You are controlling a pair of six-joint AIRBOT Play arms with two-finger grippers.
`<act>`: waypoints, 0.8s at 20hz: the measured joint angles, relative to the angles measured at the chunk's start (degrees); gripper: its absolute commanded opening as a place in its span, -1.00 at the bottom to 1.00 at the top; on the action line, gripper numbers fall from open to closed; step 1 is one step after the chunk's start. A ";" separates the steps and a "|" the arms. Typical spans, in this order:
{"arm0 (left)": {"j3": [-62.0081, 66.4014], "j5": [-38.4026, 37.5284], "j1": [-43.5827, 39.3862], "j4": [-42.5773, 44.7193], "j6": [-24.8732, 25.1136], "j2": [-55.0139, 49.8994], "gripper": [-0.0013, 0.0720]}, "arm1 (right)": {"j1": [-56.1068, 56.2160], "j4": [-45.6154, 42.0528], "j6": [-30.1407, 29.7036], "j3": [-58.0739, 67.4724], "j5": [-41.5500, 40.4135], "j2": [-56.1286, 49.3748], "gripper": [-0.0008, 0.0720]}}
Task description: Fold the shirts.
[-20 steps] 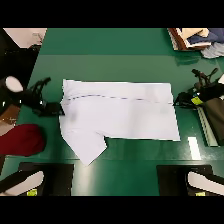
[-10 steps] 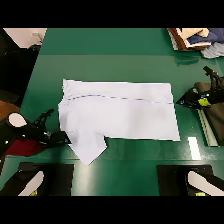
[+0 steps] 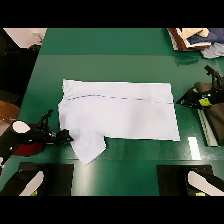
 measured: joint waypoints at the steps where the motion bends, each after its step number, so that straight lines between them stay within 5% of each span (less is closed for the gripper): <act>1: -0.07 -0.42 -0.04 -1.09 0.57 0.02 -0.91 | -0.33 -0.02 -0.28 -0.02 0.92 0.00 0.25; 12: 4.24 -4.96 -0.02 -4.13 6.45 0.04 -0.91 | -19.50 -5.03 -3.93 -17.81 6.99 3.85 0.25; 16: 4.57 -5.22 -0.02 -4.28 7.04 0.04 -0.91 | -24.96 -0.81 -7.48 -24.41 5.09 0.33 0.02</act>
